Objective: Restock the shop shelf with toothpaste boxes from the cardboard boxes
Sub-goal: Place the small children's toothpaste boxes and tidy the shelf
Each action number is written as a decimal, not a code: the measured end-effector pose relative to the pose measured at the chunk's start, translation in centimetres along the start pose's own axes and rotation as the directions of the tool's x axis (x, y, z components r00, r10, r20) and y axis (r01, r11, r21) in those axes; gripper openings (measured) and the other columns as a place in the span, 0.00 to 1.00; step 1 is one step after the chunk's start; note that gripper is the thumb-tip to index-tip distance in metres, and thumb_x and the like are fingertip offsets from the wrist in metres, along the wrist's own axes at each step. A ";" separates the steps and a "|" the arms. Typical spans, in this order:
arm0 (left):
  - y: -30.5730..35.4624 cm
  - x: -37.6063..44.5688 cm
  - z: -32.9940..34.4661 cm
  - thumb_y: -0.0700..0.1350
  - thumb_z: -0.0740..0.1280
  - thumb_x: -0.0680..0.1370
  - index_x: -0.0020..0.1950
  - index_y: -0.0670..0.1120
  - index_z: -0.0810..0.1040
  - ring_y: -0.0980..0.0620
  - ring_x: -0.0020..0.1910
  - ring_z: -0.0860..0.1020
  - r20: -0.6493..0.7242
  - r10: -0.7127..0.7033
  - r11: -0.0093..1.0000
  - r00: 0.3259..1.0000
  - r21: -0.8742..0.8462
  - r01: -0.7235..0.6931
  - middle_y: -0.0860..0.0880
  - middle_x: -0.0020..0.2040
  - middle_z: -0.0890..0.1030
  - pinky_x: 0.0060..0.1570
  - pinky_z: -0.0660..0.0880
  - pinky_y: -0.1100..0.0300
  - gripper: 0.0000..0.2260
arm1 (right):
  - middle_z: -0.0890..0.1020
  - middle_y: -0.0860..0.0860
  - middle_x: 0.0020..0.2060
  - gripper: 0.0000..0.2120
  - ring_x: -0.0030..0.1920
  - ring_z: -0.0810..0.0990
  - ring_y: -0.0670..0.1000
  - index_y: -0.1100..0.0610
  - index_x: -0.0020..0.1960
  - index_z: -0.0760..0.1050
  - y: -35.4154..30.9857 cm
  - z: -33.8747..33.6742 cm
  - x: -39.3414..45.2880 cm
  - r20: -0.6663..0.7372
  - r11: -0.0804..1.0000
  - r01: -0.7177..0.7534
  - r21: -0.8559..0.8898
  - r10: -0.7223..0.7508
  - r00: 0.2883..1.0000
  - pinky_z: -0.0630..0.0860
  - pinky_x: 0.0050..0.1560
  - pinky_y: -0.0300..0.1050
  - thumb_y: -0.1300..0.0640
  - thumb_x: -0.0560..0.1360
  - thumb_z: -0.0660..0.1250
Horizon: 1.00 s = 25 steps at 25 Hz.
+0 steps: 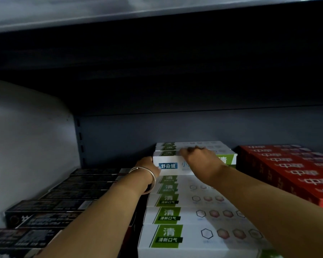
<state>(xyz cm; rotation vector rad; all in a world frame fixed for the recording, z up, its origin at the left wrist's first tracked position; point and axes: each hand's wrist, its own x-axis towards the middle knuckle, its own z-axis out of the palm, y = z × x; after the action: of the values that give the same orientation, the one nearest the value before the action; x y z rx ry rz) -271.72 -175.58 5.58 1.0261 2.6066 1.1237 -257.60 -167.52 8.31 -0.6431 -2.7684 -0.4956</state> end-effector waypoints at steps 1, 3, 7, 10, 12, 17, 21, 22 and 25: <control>0.0 0.2 0.1 0.42 0.65 0.77 0.65 0.43 0.73 0.44 0.61 0.75 0.007 -0.005 1.000 1.000 -0.002 0.005 0.43 0.63 0.76 0.64 0.71 0.51 0.16 | 0.74 0.58 0.62 0.23 0.61 0.74 0.59 0.58 0.69 0.60 0.1 0.4 0.3 0.004 1.000 -0.004 -0.007 0.004 1.000 0.71 0.59 0.50 0.66 0.76 0.60; 0.0 0.5 0.1 0.42 0.64 0.78 0.66 0.42 0.72 0.44 0.62 0.74 0.014 -0.009 1.000 1.000 0.005 0.009 0.42 0.64 0.75 0.65 0.70 0.51 0.17 | 0.75 0.58 0.62 0.25 0.61 0.75 0.59 0.58 0.69 0.60 0.1 1.1 0.8 0.005 1.000 -0.007 -0.016 0.007 1.000 0.71 0.60 0.51 0.66 0.74 0.64; 0.1 0.8 0.2 0.41 0.64 0.78 0.66 0.42 0.72 0.44 0.62 0.74 0.006 -0.014 1.000 1.000 0.012 0.014 0.42 0.64 0.75 0.65 0.70 0.51 0.17 | 0.74 0.58 0.63 0.31 0.61 0.74 0.59 0.57 0.69 0.59 0.4 1.8 1.3 -0.002 1.000 -0.002 -0.011 0.002 1.000 0.71 0.61 0.52 0.65 0.71 0.69; 0.4 0.5 0.4 0.40 0.64 0.78 0.64 0.41 0.73 0.43 0.61 0.75 -0.005 -0.022 1.000 1.000 0.004 0.022 0.42 0.63 0.76 0.64 0.71 0.51 0.15 | 0.73 0.59 0.64 0.29 0.64 0.72 0.60 0.57 0.71 0.58 0.4 1.9 1.2 -0.009 1.000 -0.009 -0.014 0.009 1.000 0.69 0.64 0.53 0.65 0.73 0.66; 0.5 0.5 0.4 0.40 0.64 0.77 0.64 0.41 0.74 0.43 0.61 0.75 -0.006 -0.027 1.000 1.000 0.003 0.027 0.41 0.62 0.77 0.64 0.71 0.51 0.15 | 0.72 0.58 0.65 0.30 0.65 0.71 0.60 0.57 0.71 0.58 0.4 1.7 1.1 -0.007 1.000 -0.016 -0.003 0.016 1.000 0.67 0.66 0.53 0.64 0.73 0.67; 0.4 0.5 0.5 0.40 0.65 0.77 0.62 0.40 0.75 0.43 0.59 0.76 -0.007 -0.067 0.998 0.998 -0.007 0.067 0.41 0.60 0.78 0.61 0.73 0.52 0.14 | 0.67 0.61 0.69 0.32 0.70 0.63 0.63 0.59 0.72 0.55 0.0 1.8 1.0 0.045 0.999 -0.036 -0.017 0.036 0.998 0.58 0.73 0.57 0.64 0.73 0.66; 0.5 -0.3 -0.5 0.38 0.63 0.77 0.60 0.40 0.77 0.43 0.58 0.77 -0.004 -0.081 0.996 0.997 0.039 0.081 0.42 0.59 0.79 0.58 0.73 0.55 0.12 | 0.59 0.61 0.73 0.33 0.75 0.51 0.63 0.59 0.74 0.52 -0.4 0.8 0.5 0.084 0.998 -0.068 0.003 0.067 0.994 0.49 0.76 0.58 0.64 0.75 0.64; 0.5 -0.9 -0.9 0.38 0.62 0.78 0.60 0.40 0.77 0.43 0.58 0.77 -0.008 -0.067 0.996 0.998 0.062 0.068 0.43 0.59 0.79 0.59 0.72 0.55 0.12 | 0.57 0.61 0.74 0.33 0.76 0.49 0.62 0.59 0.75 0.51 -0.6 0.3 0.1 0.076 0.998 -0.068 -0.004 0.068 0.995 0.48 0.76 0.58 0.65 0.75 0.63; 0.8 -3.7 -2.4 0.37 0.60 0.79 0.63 0.38 0.75 0.43 0.62 0.75 -0.023 -0.028 0.995 0.999 0.093 0.030 0.41 0.63 0.77 0.61 0.70 0.57 0.13 | 0.63 0.61 0.71 0.28 0.74 0.57 0.60 0.60 0.74 0.56 -2.1 -1.6 -2.0 0.004 0.999 -0.032 0.043 0.032 0.999 0.52 0.75 0.54 0.67 0.76 0.59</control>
<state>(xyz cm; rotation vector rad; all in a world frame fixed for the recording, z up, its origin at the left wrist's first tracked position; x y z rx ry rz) -269.31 -178.91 7.30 0.9959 2.7057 1.0210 -256.57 -170.63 8.57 -0.6776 -2.7592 -0.4275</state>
